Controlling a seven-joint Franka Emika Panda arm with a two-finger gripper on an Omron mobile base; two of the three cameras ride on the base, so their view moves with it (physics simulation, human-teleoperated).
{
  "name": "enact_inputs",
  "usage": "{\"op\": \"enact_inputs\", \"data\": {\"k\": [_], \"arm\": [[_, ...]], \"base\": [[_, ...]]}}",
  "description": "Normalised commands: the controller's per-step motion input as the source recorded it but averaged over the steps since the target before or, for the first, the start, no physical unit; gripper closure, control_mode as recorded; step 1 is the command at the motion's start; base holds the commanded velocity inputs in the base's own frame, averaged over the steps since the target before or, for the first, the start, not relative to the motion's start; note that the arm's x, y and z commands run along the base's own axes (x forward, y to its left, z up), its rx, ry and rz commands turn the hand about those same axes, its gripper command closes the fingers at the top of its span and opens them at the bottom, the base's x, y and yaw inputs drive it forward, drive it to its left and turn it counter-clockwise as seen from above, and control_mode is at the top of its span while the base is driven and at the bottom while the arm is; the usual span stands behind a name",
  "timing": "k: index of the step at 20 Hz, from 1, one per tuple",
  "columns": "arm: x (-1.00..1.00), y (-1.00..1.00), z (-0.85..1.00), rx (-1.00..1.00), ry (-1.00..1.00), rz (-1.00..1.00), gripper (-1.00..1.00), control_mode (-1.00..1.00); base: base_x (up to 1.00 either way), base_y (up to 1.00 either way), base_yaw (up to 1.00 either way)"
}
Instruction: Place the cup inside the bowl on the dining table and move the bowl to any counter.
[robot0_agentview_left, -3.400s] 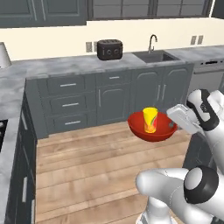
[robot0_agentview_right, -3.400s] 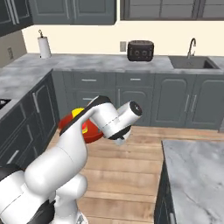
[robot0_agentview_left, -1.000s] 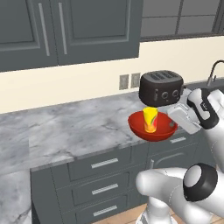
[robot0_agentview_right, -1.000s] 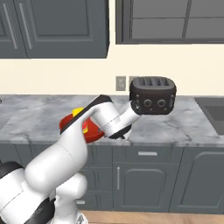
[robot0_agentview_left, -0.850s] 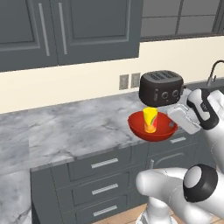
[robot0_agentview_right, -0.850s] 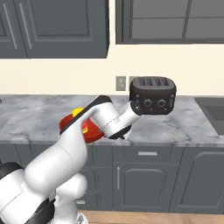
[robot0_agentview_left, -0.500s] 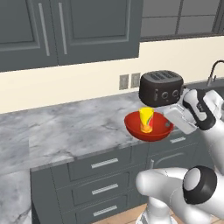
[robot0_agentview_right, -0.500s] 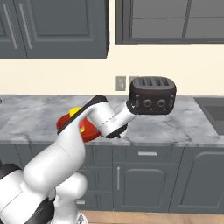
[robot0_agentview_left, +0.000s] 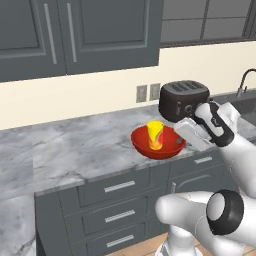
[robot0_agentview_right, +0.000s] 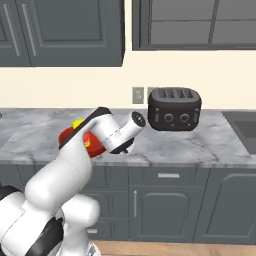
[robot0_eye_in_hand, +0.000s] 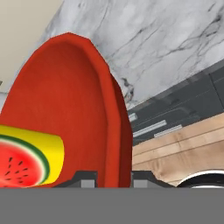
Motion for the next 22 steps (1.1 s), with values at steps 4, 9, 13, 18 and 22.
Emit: {"op": "enact_inputs", "data": {"k": [4,9,13,18,22], "arm": [[0.32,0.25,-0.05,0.00,0.00,0.00,1.00,-1.00],[0.40,0.09,-0.11,0.00,-0.01,0.00,1.00,-1.00],[0.38,0.04,-0.11,0.01,-0.02,0.00,1.00,-1.00],[0.41,0.18,-0.13,0.04,-0.01,0.00,1.00,-1.00],[0.49,0.31,-0.09,0.02,0.00,0.00,1.00,-1.00]], "base": [[0.00,0.00,0.00],[0.00,0.00,0.00],[0.00,0.00,0.00],[0.00,0.00,0.00],[0.00,0.00,0.00]]}}
